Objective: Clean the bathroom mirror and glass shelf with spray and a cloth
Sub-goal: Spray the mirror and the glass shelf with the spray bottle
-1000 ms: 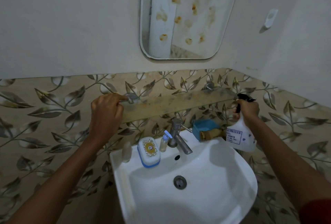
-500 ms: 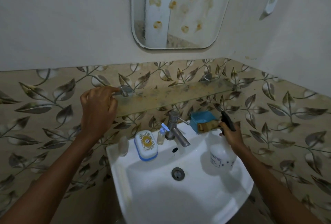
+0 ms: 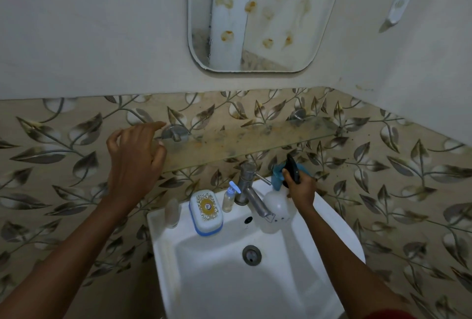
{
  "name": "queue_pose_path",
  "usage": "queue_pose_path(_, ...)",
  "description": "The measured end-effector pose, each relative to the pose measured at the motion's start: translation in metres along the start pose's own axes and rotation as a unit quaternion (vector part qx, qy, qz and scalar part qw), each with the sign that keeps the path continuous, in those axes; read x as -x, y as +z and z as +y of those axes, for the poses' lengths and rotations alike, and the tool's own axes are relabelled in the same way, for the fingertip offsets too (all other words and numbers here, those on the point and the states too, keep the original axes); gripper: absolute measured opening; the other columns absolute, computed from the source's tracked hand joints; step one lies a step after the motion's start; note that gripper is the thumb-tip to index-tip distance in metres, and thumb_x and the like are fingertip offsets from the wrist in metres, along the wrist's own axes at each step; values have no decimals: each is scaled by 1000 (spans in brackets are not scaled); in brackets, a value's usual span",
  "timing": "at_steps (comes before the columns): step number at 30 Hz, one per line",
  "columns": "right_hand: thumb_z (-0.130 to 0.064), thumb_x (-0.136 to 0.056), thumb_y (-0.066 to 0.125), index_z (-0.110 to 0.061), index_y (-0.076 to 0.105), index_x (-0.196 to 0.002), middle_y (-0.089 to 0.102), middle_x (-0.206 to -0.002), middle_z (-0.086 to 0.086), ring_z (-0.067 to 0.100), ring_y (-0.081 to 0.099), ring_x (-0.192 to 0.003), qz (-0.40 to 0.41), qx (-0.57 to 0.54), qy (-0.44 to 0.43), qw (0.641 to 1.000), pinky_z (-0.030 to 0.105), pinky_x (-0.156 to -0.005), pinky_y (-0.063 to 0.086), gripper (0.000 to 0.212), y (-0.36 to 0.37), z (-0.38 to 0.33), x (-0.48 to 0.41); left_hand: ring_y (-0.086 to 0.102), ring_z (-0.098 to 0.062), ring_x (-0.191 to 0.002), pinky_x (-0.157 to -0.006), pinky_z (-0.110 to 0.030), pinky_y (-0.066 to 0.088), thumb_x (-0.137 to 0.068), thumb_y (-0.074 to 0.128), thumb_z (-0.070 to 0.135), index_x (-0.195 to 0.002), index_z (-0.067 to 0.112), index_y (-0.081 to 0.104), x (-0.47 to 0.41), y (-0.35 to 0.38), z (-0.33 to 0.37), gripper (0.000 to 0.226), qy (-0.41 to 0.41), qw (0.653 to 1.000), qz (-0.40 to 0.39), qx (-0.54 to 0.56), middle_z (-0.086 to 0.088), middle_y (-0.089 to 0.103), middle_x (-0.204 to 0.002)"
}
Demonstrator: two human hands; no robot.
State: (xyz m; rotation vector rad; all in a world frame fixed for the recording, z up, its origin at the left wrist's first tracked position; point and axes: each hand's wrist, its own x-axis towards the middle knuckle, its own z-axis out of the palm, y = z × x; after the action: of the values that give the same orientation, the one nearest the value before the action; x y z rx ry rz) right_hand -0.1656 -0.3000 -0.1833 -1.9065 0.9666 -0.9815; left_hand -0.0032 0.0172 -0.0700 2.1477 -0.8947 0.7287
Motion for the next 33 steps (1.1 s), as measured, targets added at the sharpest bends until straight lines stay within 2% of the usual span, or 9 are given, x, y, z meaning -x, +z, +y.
queue_pose_path(4,-38,-83,67,-19,56,-65,48,-52,-6,17,51,-56,-7,-1,8,1000,34,-55,47,28,15,-1,-16,52,-28,-110,-102,-44,22,-83,45,27,-120,19,51,-1,2,-3,38,-2,999,-13,-33,-7,61,-115)
queue_pose_path(8,-35,-83,68,-28,44,-53,43,-48,-7,8,44,-48,-9,-4,4,1000,29,-51,42,39,29,-11,-24,53,-28,-110,-102,-44,22,-82,44,30,-119,19,52,-2,2,-3,40,-2,999,-18,-40,-6,61,-114)
queue_pose_path(10,-32,-83,68,-23,48,-55,47,-50,-4,11,48,-50,-24,-10,12,1000,33,-51,46,36,35,-12,-27,53,-28,-110,-102,-43,22,-81,44,31,-120,19,52,-2,2,-4,41,-5,999,-19,-36,-6,61,-115)
queue_pose_path(13,-29,-84,68,-8,61,-71,59,-62,8,19,56,-63,-41,-30,18,999,32,-55,48,25,43,-13,-31,52,-28,-110,-103,-44,21,-80,42,34,-122,19,49,-2,2,-4,45,-10,999,-22,-27,-7,61,-115)
queue_pose_path(17,-24,-82,70,3,68,-90,65,-76,19,24,61,-70,-56,-55,19,997,20,-42,48,28,49,-13,-40,51,-28,-111,-105,-45,21,-78,42,36,-129,19,42,-3,1,-3,53,-20,1000,-25,-3,-6,59,-118)
queue_pose_path(25,-7,-78,73,7,63,-107,60,-82,8,13,54,-63,-126,-122,104,979,14,-42,50,33,40,-8,-48,53,-30,-108,-103,-47,24,-77,42,37,-131,19,39,-2,1,-4,56,-12,1000,-14,10,-6,60,-118)
queue_pose_path(29,-1,-78,71,6,61,-111,61,-91,8,18,57,-75,-163,-96,117,975,15,-48,51,36,35,-11,-49,53,-31,-107,-102,-46,25,-77,43,35,-131,19,40,-2,1,-5,56,-8,1000,-10,17,-6,60,-118)
queue_pose_path(31,7,-77,68,6,57,-115,58,-98,9,24,55,-89,-205,-44,118,971,23,-61,51,40,28,-11,-48,53,-31,-106,-101,-46,25,-77,44,34,-130,19,39,-1,2,-5,55,-4,1000,-8,17,-6,60,-118)
queue_pose_path(33,15,-77,61,2,53,-121,56,-96,9,25,53,-88,-229,-15,131,965,28,-66,48,46,19,-5,-48,52,-31,-106,-101,-45,26,-78,46,32,-130,18,39,-1,2,-5,54,-4,1000,-9,20,-6,60,-118)
